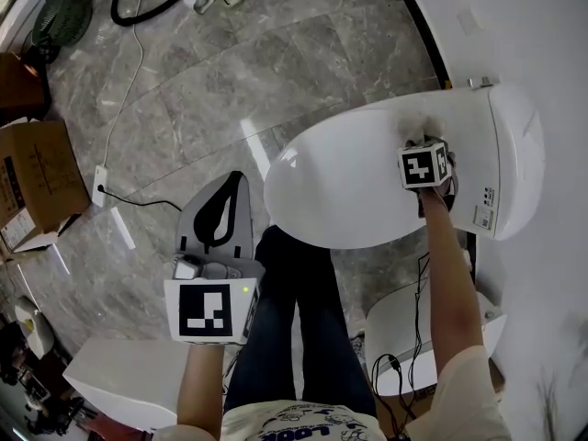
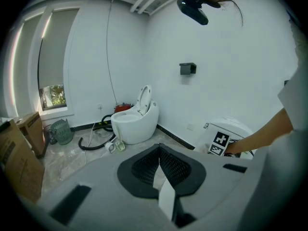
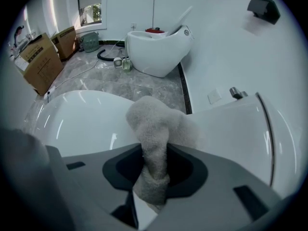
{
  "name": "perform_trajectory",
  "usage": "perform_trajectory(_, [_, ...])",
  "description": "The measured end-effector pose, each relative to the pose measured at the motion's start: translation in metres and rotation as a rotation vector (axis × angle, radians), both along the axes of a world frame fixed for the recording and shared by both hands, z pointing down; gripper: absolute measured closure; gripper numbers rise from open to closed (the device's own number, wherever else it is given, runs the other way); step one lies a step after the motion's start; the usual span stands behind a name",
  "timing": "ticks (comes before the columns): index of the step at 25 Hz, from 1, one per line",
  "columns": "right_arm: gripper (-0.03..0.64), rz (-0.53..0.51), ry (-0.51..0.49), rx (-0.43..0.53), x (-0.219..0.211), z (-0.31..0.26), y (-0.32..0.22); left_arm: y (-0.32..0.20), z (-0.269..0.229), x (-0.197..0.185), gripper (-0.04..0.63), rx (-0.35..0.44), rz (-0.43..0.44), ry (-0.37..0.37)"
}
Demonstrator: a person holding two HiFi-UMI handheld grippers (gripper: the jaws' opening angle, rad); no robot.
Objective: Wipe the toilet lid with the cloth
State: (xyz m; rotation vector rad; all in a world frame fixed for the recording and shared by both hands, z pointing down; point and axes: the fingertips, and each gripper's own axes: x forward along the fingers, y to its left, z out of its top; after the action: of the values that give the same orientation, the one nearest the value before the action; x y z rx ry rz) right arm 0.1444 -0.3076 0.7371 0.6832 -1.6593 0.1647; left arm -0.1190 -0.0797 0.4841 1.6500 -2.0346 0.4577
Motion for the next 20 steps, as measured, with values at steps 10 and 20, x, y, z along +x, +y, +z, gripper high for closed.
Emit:
perform_trajectory(10, [0.505, -0.120, -0.003, -0.027, -0.047, 0.001, 0.042, 0.029, -0.005, -0.018, 0.586, 0.005, -0.063, 0.000])
perform_trajectory(20, [0.505, -0.251, -0.007, -0.054, -0.097, 0.003, 0.095, 0.063, -0.013, -0.037, 0.586, 0.020, -0.129, -0.011])
